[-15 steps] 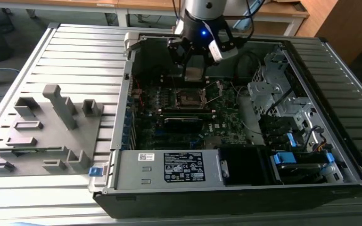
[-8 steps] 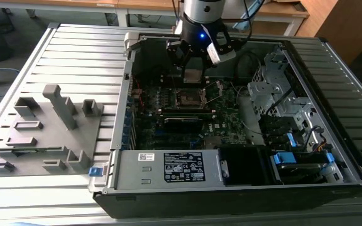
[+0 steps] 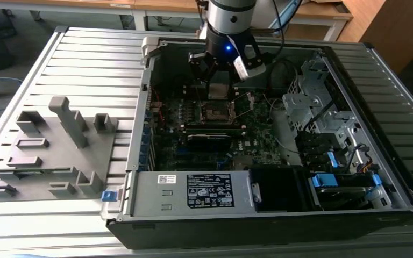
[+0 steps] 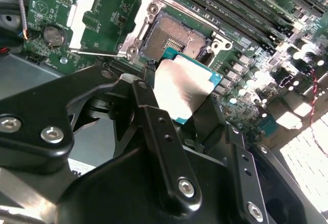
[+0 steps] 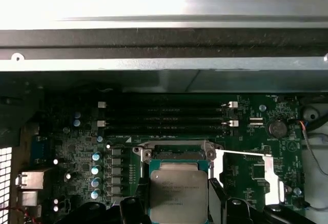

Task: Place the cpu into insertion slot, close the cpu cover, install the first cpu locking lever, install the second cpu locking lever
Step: 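Place the cpu into insertion slot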

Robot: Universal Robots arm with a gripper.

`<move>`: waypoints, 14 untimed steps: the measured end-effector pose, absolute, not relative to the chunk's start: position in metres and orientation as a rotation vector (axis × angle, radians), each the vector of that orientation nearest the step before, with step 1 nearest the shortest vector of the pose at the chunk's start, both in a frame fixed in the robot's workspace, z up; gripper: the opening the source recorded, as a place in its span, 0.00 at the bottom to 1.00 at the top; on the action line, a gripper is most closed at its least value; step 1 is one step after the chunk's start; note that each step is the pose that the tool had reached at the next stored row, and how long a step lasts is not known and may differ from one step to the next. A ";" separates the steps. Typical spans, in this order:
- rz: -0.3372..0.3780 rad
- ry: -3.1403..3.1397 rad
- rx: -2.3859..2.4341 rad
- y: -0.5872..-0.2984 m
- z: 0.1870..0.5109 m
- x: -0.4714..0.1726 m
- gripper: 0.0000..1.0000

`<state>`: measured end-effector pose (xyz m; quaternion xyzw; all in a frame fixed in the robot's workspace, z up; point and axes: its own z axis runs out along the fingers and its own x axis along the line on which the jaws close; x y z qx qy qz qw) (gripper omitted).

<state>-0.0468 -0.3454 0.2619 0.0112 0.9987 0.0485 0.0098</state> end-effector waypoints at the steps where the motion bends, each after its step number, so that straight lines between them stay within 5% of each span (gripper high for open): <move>1: 0.151 3.118 0.035 -0.345 0.262 -0.047 0.54; 14: 0.150 3.114 0.114 -0.345 0.258 -0.047 0.54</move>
